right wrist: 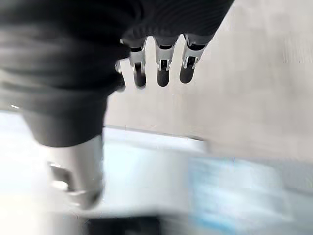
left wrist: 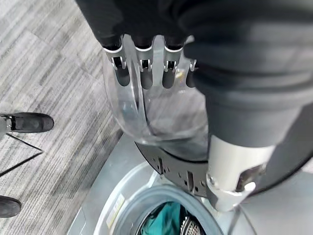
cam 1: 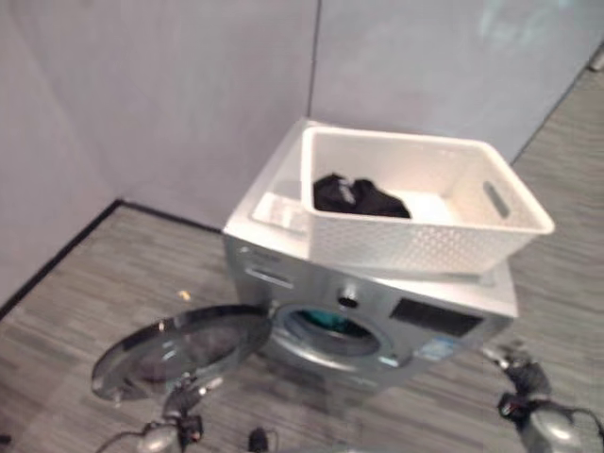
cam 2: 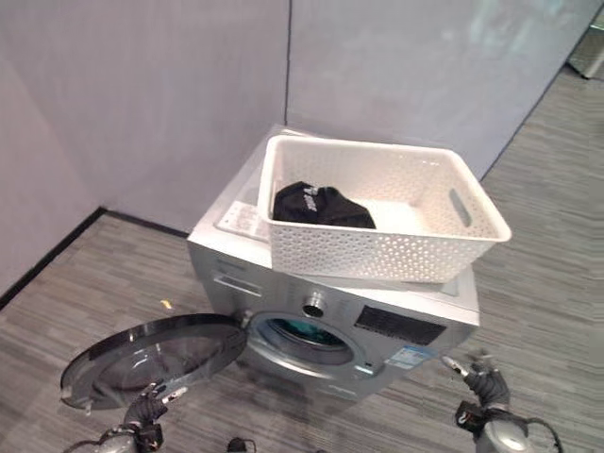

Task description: Grab the laundry basket,head to the washer,open it,put in the laundry and shut it.

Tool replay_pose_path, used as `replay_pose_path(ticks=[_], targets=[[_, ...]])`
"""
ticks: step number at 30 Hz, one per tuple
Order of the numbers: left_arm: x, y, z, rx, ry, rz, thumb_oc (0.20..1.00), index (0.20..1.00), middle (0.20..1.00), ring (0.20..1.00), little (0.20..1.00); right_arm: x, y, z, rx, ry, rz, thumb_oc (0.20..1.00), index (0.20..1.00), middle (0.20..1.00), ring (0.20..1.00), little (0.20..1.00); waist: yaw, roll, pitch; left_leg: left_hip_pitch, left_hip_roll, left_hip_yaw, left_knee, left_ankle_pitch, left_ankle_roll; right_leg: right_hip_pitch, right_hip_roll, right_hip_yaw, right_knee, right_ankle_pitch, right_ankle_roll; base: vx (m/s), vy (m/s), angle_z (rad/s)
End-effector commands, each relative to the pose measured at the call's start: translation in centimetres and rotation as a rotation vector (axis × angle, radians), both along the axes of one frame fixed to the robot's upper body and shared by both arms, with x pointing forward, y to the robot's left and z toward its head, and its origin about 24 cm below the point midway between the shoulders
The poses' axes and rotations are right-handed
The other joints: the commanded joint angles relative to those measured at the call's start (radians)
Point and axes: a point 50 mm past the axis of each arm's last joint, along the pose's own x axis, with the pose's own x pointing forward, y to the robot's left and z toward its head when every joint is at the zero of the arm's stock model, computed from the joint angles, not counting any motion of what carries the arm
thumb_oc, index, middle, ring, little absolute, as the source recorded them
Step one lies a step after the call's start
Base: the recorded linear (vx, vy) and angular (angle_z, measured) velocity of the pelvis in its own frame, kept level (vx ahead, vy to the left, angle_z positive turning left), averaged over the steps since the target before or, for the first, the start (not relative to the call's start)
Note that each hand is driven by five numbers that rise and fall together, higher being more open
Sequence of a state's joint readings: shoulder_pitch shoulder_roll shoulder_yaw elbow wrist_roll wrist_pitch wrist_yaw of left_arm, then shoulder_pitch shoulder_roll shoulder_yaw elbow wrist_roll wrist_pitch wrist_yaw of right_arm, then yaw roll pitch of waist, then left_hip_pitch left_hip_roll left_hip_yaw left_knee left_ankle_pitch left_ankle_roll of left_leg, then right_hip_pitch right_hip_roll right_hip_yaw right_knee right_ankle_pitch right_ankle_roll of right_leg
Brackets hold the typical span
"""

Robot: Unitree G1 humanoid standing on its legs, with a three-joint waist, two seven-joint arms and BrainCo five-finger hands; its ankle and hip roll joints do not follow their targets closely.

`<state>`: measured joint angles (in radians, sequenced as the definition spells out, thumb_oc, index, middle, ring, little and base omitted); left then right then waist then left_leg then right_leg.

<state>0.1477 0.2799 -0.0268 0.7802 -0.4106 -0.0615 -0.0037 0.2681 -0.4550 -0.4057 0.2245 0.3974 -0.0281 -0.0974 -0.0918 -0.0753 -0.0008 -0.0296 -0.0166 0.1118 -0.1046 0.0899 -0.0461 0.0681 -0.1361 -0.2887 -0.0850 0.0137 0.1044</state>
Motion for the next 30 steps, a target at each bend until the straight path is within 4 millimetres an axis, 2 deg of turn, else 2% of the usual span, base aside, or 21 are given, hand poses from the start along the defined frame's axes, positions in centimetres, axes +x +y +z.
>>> replay_pose_path(ticks=[1,4,5,9,11,12,13,14,18,19,22,23,25,28,29,30], targets=[[1.8,-0.4,0.2,0.025,-0.03,-0.031,1.0,1.0,1.0,1.0,1.0,1.6,-3.3,9.0,-0.306,-0.301,-0.146,1.0,1.0,1.0,1.0,1.0,0.027,0.029,-0.011,0.075,0.032,-0.017,0.017,-0.132,0.007,-0.059,0.017,0.016,0.139,-0.051,0.022,0.05,0.024,-0.01],[1.7,-0.6,0.0,0.034,-0.013,-0.041,1.0,1.0,1.0,1.0,1.0,1.5,-3.0,15.2,-0.524,-0.504,-0.198,1.0,1.0,1.0,1.0,1.0,0.031,0.024,-0.023,0.079,0.03,-0.026,0.017,-0.137,0.012,-0.055,0.019,0.015,0.139,-0.056,0.022,0.04,0.013,0.04],[1.7,-0.8,0.0,0.04,-0.007,-0.052,1.0,1.0,1.0,1.0,1.0,1.8,-2.0,18.8,-0.638,-0.627,-0.194,1.0,1.0,1.0,1.0,1.0,0.039,0.019,-0.029,0.08,0.03,-0.029,0.017,-0.141,0.014,-0.055,0.02,0.017,0.14,-0.057,0.023,0.01,0.014,0.05],[1.3,-0.9,0.0,0.05,-0.004,-0.085,1.0,1.0,1.0,1.0,1.0,3.3,0.2,23.0,-0.775,-0.731,-0.081,1.0,1.0,1.0,1.0,1.0,0.063,0.009,-0.028,0.081,0.032,-0.028,0.017,-0.141,0.016,-0.054,0.021,0.016,0.137,-0.057,0.024,0.0,0.0,0.0],[1.1,-1.0,0.0,0.049,0.0,-0.109,1.0,1.0,1.0,1.0,1.0,4.8,0.9,24.6,-0.824,-0.717,0.001,1.0,1.0,1.0,1.0,1.0,0.078,0.0,-0.027,0.078,0.033,-0.028,0.017,-0.14,0.015,-0.051,0.02,0.012,0.133,-0.054,0.025,0.0,0.0,0.0],[1.1,-1.0,0.0,0.046,-0.001,-0.106,1.0,1.0,1.0,1.0,1.0,5.0,1.0,24.7,-0.825,-0.719,0.006,1.0,1.0,1.0,1.0,1.0,0.075,0.002,-0.026,0.078,0.032,-0.028,0.017,-0.139,0.015,-0.05,0.02,0.012,0.132,-0.054,0.025,0.0,0.0,0.0],[0.7,-1.1,0.0,0.043,0.009,-0.148,1.0,1.0,1.0,1.0,1.0,7.6,2.4,27.7,-0.931,-0.649,0.166,1.0,1.0,1.0,1.0,1.0,0.102,-0.022,-0.021,0.072,0.034,-0.033,0.017,-0.135,0.011,-0.05,0.02,-0.003,0.124,-0.05,0.025,-0.01,-0.015,0.04],[0.7,-1.2,0.0,0.04,0.009,-0.145,1.0,1.0,1.0,1.0,1.0,7.8,2.4,27.8,-0.932,-0.65,0.169,1.0,1.0,1.0,1.0,1.0,0.099,-0.02,-0.021,0.072,0.033,-0.033,0.017,-0.135,0.01,-0.05,0.02,-0.003,0.124,-0.05,0.025,-0.01,-0.022,0.03],[0.3,-0.9,0.0,0.034,0.018,-0.161,1.0,1.0,1.0,1.0,1.0,9.9,3.6,30.9,-1.032,-0.536,0.326,1.0,1.0,1.0,1.0,1.0,0.113,-0.047,-0.013,0.065,0.037,-0.034,0.017,-0.13,0.004,-0.052,0.023,-0.012,0.116,-0.045,0.023,-0.01,-0.012,0.08],[0.1,-0.6,0.1,0.03,0.02,-0.164,1.0,1.0,1.0,1.0,1.0,10.8,4.1,32.0,-1.039,-0.49,0.391,1.0,1.0,1.0,1.0,1.0,0.116,-0.062,-0.008,0.058,0.041,-0.033,0.017,-0.124,0.0,-0.055,0.026,-0.014,0.112,-0.041,0.022,-0.02,-0.022,0.1],[-0.1,0.0,0.2,0.032,0.029,-0.187,1.0,1.0,1.0,1.0,1.0,11.9,4.9,32.9,-1.029,-0.411,0.512,1.0,1.0,1.0,1.0,1.0,0.127,-0.092,0.005,0.045,0.047,-0.035,0.017,-0.117,-0.006,-0.063,0.03,-0.018,0.108,-0.035,0.022,-0.01,-0.01,0.02],[-0.1,-0.1,0.2,0.029,0.028,-0.183,1.0,1.0,1.0,1.0,1.0,12.1,5.1,33.1,-1.03,-0.413,0.517,1.0,1.0,1.0,1.0,1.0,0.124,-0.089,0.005,0.045,0.047,-0.034,0.017,-0.117,-0.006,-0.063,0.03,-0.017,0.108,-0.035,0.022,0.0,0.0,0.0],[-0.2,0.4,0.2,0.037,0.038,-0.197,1.0,1.0,1.0,1.0,1.0,13.0,6.1,34.3,-1.031,-0.382,0.598,1.0,1.0,1.0,1.0,1.0,0.125,-0.113,0.016,0.033,0.053,-0.032,0.017,-0.11,-0.012,-0.076,0.035,-0.018,0.108,-0.03,0.022,-0.01,-0.016,0.01],[0.0,1.0,0.5,0.045,0.033,-0.203,1.0,1.0,1.0,1.0,1.0,14.1,6.6,34.7,-1.03,-0.317,0.658,1.0,1.0,1.0,1.0,1.0,0.131,-0.14,0.028,0.025,0.059,-0.03,0.017,-0.105,-0.017,-0.084,0.039,-0.02,0.107,-0.027,0.021,-0.01,-0.013,0.01],[0.0,0.9,0.4,0.04,0.032,-0.2,1.0,1.0,1.0,1.0,1.0,14.3,6.8,34.8,-1.034,-0.318,0.662,1.0,1.0,1.0,1.0,1.0,0.128,-0.136,0.028,0.025,0.059,-0.029,0.017,-0.105,-0.017,-0.084,0.039,-0.02,0.108,-0.027,0.021,0.0,0.0,0.0],[0.3,1.2,0.6,0.048,0.024,-0.207,1.0,1.0,1.0,1.0,1.0,15.4,8.0,34.7,-1.033,-0.276,0.734,1.0,1.0,1.0,1.0,1.0,0.131,-0.15,0.038,0.017,0.062,-0.027,0.017,-0.101,-0.019,-0.093,0.042,-0.021,0.109,-0.025,0.021,-0.02,-0.033,0.05]])
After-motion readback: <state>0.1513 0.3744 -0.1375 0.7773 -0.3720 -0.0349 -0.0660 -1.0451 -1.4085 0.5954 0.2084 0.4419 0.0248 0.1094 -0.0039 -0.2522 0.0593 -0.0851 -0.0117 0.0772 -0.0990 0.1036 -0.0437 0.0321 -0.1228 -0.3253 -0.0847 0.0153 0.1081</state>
